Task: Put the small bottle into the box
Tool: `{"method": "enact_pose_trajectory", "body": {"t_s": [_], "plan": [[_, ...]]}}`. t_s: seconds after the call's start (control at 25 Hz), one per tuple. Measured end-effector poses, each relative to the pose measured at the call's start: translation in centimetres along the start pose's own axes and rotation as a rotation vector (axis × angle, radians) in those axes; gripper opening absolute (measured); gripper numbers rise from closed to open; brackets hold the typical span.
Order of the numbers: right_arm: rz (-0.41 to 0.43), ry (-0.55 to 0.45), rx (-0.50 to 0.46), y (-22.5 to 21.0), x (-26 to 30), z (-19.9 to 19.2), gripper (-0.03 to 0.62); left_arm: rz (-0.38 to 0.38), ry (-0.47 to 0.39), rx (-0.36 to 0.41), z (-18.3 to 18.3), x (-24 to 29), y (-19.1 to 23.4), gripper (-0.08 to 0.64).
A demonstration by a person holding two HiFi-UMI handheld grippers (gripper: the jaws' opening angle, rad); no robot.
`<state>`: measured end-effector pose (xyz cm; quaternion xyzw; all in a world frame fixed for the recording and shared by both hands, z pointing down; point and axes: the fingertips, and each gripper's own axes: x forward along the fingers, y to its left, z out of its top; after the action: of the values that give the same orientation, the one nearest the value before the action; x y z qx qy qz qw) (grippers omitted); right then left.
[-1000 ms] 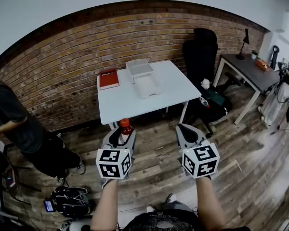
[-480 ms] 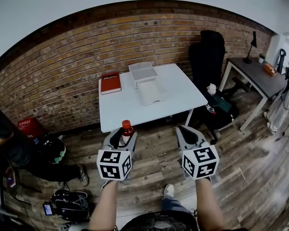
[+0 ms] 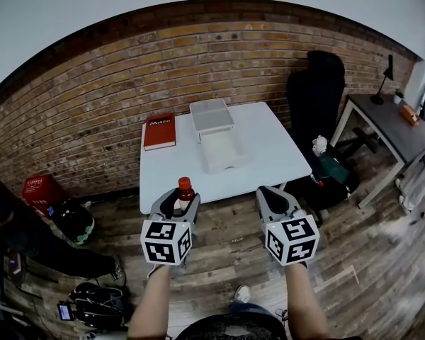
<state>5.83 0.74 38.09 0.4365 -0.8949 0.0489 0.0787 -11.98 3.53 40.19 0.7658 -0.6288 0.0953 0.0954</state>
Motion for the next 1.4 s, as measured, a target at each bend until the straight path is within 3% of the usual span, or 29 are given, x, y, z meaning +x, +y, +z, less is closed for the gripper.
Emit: {"method": "enact_pose_trajectory", "body": {"t_s": [0.72, 1.12, 1.4], "plan": [[0.092, 0.015, 0.006, -7.6, 7.7, 0.4, 0.02, 0.081, 0.035, -0.013, 1.7, 9.7, 0.3, 0.222], [0.091, 0.016, 0.008, -9.1, 10.3, 0.5, 0.02, 0.079, 0.042, -0.013, 2.0, 12.5, 1.4, 0.222], [0.063, 0.027, 0.003, -9.9, 15.1, 0.6, 0.02, 0.044, 0.047, -0.015, 2.2, 17.0, 4.5, 0.222]]}}
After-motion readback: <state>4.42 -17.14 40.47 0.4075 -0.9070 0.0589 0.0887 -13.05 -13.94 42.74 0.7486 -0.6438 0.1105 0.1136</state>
